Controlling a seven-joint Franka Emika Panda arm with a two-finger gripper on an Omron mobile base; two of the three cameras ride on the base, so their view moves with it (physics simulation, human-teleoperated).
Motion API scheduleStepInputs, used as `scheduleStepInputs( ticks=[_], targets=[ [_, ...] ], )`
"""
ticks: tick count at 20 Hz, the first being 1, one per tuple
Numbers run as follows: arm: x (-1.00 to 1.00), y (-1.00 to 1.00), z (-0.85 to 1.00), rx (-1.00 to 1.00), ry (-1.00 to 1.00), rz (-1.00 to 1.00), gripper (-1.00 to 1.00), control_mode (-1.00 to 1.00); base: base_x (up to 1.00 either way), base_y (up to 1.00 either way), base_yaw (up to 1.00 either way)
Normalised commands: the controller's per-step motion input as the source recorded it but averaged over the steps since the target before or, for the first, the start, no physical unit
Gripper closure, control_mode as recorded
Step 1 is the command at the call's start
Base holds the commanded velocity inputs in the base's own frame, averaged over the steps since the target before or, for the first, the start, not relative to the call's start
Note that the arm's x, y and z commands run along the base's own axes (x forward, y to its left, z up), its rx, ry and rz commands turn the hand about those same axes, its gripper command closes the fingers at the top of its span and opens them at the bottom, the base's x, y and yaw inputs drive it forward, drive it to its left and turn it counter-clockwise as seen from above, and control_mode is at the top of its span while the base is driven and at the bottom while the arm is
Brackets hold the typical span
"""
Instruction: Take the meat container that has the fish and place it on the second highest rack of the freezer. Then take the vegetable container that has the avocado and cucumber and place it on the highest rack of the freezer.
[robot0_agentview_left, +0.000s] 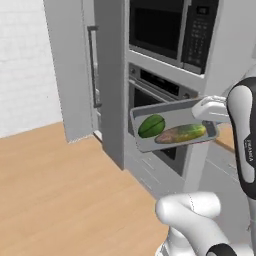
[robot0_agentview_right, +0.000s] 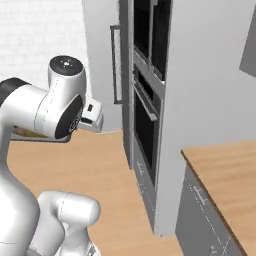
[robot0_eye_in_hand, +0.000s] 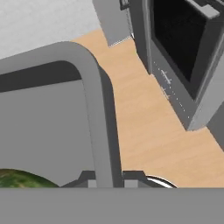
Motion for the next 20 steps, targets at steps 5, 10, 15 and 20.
scheduleStepInputs(
  ticks=[5, 10, 15, 20],
  targets=[
    [0.00, 0.00, 0.00, 0.00, 0.00, 0.00, 1.00, 1.00, 0.48, 0.43, 0.68],
    [0.00, 0.00, 0.00, 0.00, 0.00, 0.00, 1.00, 1.00, 1.00, 0.24, 0.23],
    [0.00, 0.00, 0.00, 0.00, 0.00, 0.00, 1.00, 1.00, 1.00, 0.24, -0.01],
    [0.00, 0.00, 0.00, 0.00, 0.00, 0.00, 1.00, 1.00, 1.00, 0.36, -0.17]
  ],
)
